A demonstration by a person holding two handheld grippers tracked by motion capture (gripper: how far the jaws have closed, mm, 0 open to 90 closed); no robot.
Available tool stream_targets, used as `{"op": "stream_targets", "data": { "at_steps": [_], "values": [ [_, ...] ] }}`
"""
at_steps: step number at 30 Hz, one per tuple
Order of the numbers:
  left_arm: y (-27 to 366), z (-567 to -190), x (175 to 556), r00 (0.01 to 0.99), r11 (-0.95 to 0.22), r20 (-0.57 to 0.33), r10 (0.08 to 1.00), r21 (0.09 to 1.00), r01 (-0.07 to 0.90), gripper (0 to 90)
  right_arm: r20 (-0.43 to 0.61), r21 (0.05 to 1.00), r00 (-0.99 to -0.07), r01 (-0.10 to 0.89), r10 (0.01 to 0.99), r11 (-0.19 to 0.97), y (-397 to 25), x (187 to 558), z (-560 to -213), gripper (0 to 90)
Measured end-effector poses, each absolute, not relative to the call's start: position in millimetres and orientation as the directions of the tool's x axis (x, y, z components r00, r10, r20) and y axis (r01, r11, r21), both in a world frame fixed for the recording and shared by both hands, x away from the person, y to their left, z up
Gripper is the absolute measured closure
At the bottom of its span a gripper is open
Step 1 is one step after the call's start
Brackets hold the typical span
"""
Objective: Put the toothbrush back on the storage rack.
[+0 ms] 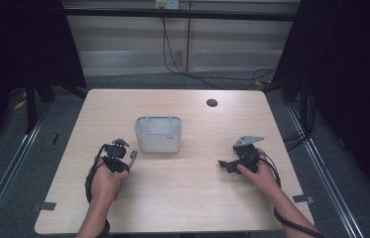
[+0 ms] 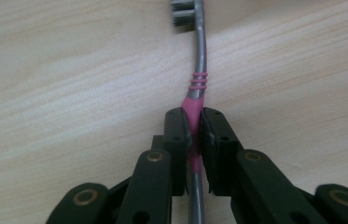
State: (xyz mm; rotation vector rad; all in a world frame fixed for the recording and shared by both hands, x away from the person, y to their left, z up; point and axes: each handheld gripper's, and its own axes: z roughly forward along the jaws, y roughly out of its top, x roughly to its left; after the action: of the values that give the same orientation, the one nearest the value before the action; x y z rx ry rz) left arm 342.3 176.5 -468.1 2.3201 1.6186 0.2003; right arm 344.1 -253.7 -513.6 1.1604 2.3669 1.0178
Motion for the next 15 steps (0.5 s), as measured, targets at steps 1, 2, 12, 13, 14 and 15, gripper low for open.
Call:
{"op": "stream_targets", "data": {
  "at_steps": [1,2,12,13,14,15],
  "values": [
    [179,-466,342,0.351,-0.312,-0.064,0.934,0.334,0.89,81.0,0.028,0.717,-0.623,0.558,0.782,0.419,-254,344,-514,11.4],
    [180,-464,341,0.346,-0.301,-0.078,0.935,0.34,0.891,81.0,0.029,0.716,-0.621,0.56,0.783,0.418,-254,344,-514,11.4],
    [196,-433,336,0.33,-0.209,-0.168,0.929,0.497,0.842,80.9,0.027,0.717,-0.623,0.557,0.782,0.419,-254,344,-514,11.4],
    [197,-430,335,0.326,-0.193,-0.178,0.929,0.517,0.834,80.9,0.027,0.717,-0.623,0.557,0.782,0.419,-254,344,-514,11.4],
    [199,-427,334,0.326,-0.182,-0.179,0.928,0.545,0.819,81.0,0.027,0.717,-0.623,0.557,0.782,0.419,-254,344,-514,11.4],
    [202,-423,334,0.328,-0.173,-0.184,0.926,0.565,0.807,81.0,0.028,0.717,-0.623,0.558,0.782,0.419,-254,344,-514,11.4]
  ]
}}
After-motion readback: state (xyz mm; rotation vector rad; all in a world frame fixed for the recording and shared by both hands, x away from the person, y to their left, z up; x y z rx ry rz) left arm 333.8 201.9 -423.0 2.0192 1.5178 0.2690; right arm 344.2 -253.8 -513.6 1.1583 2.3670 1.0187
